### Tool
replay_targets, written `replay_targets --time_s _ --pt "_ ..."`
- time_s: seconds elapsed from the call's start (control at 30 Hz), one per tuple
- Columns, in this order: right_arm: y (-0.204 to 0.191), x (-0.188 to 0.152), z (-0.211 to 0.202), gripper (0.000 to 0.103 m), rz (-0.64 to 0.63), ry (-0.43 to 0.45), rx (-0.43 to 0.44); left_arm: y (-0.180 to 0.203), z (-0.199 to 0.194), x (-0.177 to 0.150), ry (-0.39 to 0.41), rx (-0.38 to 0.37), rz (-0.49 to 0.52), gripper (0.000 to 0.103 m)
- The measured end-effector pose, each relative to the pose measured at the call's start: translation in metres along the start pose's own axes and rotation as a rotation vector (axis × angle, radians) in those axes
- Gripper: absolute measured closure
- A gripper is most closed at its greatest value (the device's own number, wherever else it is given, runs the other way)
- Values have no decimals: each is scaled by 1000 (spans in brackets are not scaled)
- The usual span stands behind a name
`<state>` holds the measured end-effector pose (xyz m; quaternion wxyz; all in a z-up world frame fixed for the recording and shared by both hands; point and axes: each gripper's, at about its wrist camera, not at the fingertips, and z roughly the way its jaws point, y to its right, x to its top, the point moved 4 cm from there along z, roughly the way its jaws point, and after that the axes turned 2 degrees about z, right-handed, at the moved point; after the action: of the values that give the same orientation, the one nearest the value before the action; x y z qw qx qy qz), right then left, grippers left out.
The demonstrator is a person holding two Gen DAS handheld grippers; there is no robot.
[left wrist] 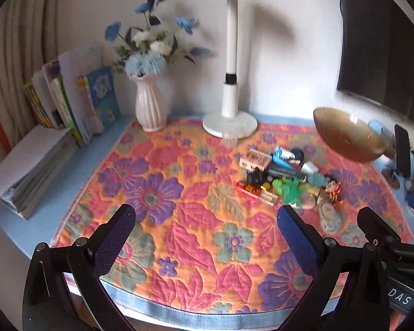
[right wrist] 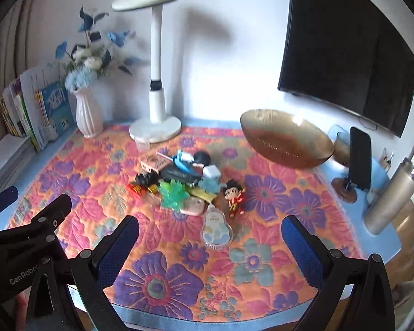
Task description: Organize rigid objects
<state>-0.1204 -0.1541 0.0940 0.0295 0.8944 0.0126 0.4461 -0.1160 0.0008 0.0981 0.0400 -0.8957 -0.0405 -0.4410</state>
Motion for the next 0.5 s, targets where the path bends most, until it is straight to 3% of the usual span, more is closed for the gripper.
replay_targets --time_s 0.37,0.5 --pt "1 6 -5 0 1 38 -28 9 -8 5 36 101 25 1" --pt "3 6 6 0 2 18 -30 13 3 5 9 98 22 1"
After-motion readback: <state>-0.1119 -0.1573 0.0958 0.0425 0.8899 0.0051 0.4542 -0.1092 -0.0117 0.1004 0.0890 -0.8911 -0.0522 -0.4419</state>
